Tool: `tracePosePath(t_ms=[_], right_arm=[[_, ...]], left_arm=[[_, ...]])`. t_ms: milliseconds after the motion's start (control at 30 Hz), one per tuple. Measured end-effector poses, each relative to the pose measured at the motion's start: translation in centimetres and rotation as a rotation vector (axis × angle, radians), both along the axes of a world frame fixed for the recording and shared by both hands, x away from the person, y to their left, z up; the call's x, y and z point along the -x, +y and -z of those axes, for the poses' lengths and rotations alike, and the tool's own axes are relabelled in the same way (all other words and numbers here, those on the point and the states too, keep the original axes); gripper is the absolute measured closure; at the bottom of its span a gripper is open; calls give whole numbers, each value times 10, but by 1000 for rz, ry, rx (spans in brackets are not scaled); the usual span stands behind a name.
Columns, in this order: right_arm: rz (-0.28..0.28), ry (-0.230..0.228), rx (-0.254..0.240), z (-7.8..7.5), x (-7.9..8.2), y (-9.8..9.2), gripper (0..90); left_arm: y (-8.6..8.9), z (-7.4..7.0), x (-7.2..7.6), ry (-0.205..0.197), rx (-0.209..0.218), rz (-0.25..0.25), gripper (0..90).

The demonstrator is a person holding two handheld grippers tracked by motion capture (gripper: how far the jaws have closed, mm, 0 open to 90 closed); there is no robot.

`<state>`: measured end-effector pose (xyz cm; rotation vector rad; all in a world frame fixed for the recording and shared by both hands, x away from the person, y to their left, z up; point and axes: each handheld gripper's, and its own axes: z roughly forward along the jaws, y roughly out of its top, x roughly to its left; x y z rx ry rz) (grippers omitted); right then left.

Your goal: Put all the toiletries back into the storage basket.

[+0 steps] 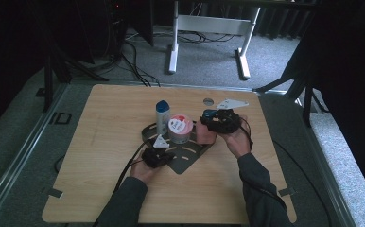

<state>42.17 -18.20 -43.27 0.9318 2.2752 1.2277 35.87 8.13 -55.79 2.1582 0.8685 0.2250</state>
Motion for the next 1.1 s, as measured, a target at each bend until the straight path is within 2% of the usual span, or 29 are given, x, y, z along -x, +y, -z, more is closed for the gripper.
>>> tracePosePath(t_ms=[500,1100], right_arm=[[3,2,16,5,-9,8,532],[33,-8,15,15,-17,13,532]], left_arm=[[0,0,0,-1,-2,6,900],[1,0,0,-3,-1,7,900]])
